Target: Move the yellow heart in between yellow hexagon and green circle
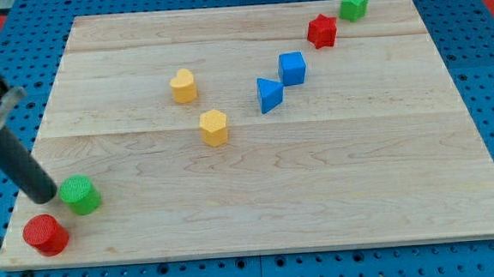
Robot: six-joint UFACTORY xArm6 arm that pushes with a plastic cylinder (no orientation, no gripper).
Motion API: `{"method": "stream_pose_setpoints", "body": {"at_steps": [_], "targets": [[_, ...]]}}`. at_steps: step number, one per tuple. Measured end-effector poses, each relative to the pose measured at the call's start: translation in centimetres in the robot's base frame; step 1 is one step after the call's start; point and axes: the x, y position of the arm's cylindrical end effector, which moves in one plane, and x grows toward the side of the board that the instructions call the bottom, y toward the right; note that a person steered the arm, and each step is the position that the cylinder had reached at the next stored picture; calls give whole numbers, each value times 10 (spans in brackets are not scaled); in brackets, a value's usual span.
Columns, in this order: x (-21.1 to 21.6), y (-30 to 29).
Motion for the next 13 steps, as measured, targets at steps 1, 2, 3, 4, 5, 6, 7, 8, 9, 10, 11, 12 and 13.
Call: {"method": "stream_pose_setpoints", "body": {"at_steps": [1,2,3,4,5,6,7,8,9,10,11,12,13], "targets": [[2,11],[-55,-31],[-146,-17],[-199,75],[-236,125],[-207,150],[-159,149],[-122,134],[-123,142],[-93,156],[-32,156],[-40,158],[-27,234]]}}
